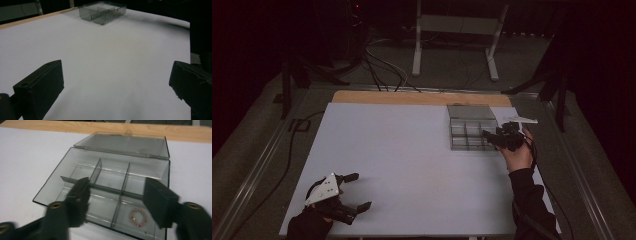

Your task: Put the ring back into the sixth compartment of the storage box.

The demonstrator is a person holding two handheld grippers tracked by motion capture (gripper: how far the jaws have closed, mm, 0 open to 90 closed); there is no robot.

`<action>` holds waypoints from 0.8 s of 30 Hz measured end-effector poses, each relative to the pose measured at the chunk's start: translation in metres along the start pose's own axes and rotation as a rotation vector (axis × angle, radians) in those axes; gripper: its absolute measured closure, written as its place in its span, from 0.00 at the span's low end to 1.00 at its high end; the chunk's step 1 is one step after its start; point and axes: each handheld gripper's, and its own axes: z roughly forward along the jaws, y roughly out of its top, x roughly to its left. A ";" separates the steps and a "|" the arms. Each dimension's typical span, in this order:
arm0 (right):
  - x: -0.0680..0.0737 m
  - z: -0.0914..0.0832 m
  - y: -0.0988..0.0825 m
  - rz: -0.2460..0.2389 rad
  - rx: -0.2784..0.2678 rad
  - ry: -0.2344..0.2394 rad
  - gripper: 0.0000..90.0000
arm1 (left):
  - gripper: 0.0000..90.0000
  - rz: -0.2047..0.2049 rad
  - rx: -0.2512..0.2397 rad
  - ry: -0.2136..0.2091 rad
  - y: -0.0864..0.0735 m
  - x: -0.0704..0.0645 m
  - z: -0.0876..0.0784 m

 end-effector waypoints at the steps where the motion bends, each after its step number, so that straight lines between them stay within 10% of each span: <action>1: 0.002 -0.001 0.000 0.000 0.002 0.013 0.37 | 0.01 -0.001 0.002 0.001 0.000 0.000 0.000; 13: 0.022 -0.015 0.005 -0.060 -0.008 0.090 0.04 | 0.01 0.000 0.003 0.000 0.000 0.000 0.000; 24: 0.035 -0.028 0.000 -0.091 -0.041 0.160 0.00 | 0.01 -0.001 0.003 -0.002 0.000 0.000 0.001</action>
